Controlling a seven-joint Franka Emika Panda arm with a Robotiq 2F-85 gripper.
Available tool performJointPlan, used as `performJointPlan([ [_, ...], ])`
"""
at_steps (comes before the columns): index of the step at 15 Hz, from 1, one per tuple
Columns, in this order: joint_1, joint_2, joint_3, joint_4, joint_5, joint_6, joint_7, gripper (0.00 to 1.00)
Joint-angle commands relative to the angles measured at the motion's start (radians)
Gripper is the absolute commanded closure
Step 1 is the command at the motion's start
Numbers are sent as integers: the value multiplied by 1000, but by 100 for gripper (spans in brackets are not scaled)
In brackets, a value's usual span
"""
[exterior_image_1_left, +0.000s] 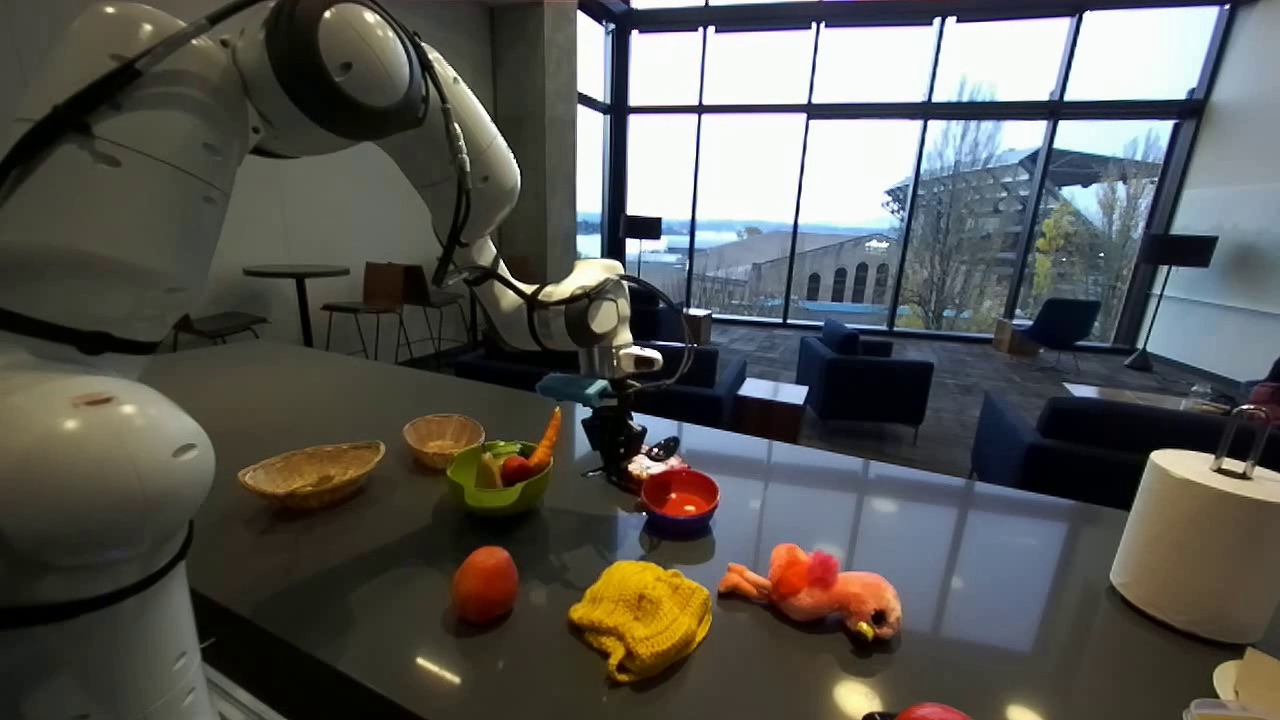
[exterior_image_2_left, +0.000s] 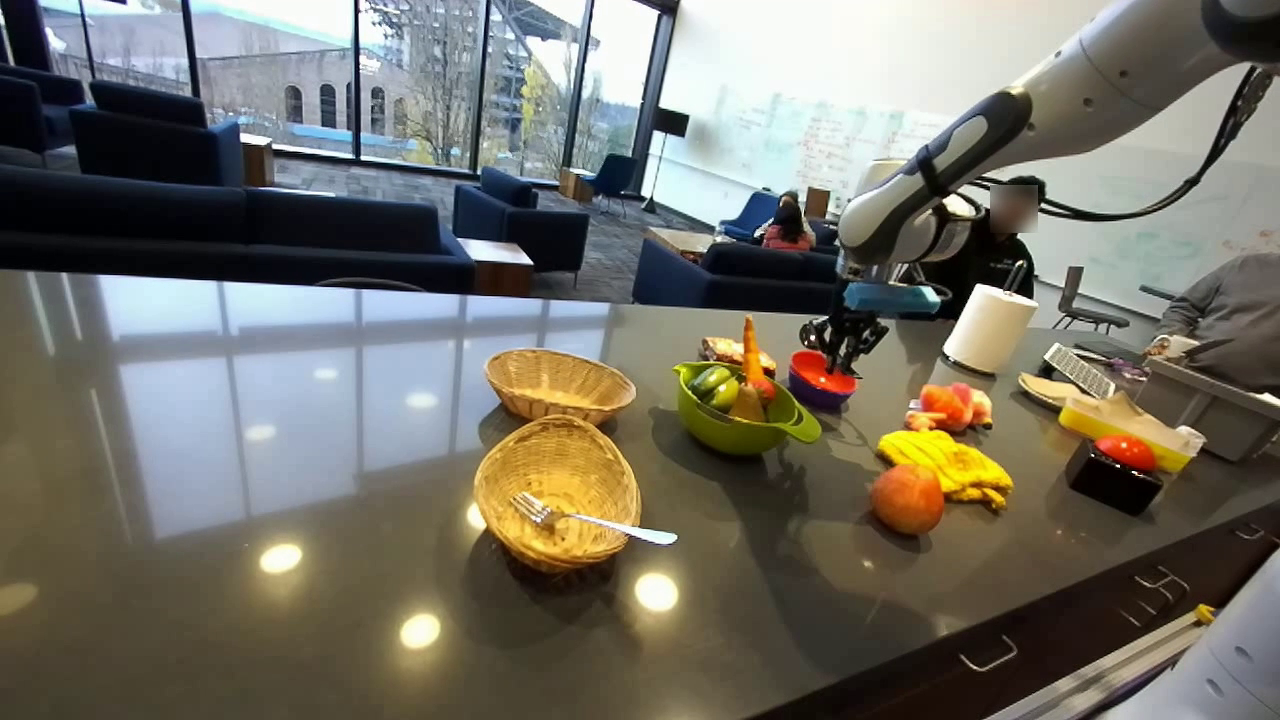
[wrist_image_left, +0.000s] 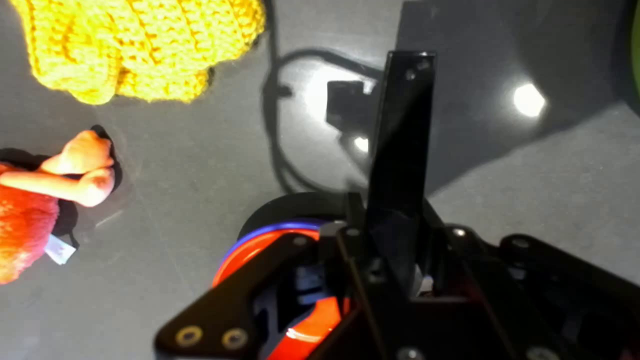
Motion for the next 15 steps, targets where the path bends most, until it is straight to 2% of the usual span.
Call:
performJointPlan([
  [1,48,-99,-2,-82,-91,-32,27,94],
  [5,83,-151,10,-103,-194,-120,38,94],
  [15,92,-199,82,-128,-315,-308,19,94],
])
